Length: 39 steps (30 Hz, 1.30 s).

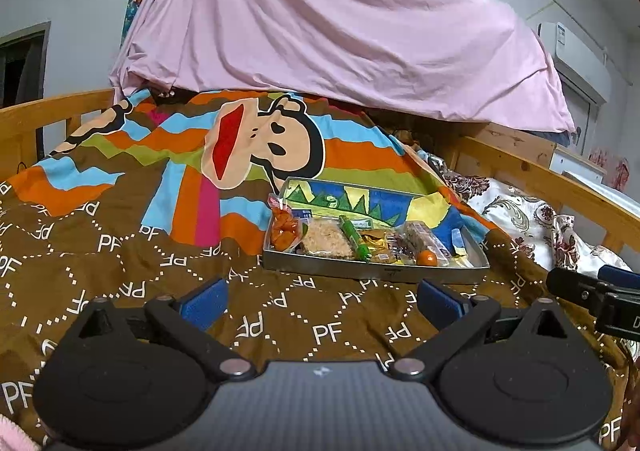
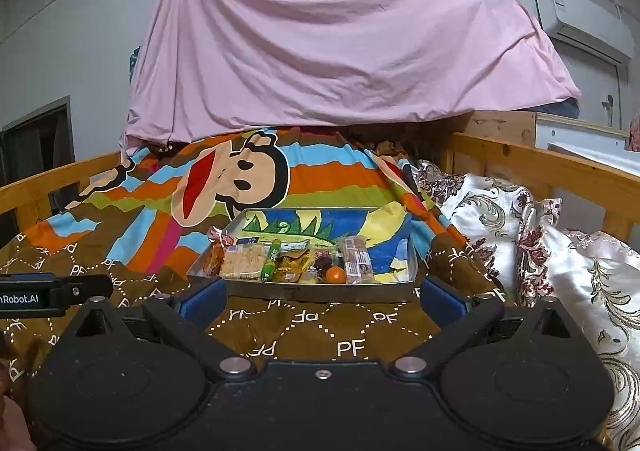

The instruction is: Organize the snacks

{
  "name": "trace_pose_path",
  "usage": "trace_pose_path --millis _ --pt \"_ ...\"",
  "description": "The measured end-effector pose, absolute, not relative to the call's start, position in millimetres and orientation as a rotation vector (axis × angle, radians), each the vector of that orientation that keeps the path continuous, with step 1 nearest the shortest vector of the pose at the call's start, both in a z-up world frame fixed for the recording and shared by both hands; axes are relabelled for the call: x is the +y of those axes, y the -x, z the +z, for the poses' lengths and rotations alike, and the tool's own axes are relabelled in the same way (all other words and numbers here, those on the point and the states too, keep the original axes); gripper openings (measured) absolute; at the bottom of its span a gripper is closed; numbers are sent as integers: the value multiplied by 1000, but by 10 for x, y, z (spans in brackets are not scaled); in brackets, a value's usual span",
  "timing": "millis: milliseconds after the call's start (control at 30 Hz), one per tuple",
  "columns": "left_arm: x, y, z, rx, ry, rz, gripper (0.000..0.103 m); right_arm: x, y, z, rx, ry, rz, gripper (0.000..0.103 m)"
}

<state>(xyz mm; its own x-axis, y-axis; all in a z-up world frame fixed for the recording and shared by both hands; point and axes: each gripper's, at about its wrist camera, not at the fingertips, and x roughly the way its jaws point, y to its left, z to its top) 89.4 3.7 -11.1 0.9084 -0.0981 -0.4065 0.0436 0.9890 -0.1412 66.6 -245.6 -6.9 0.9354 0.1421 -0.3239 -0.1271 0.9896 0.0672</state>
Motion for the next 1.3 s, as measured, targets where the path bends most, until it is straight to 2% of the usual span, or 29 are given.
trace_pose_path --millis 1300 --pt "54 -915 -122 462 100 -25 103 -2447 -672 -71 339 -44 138 102"
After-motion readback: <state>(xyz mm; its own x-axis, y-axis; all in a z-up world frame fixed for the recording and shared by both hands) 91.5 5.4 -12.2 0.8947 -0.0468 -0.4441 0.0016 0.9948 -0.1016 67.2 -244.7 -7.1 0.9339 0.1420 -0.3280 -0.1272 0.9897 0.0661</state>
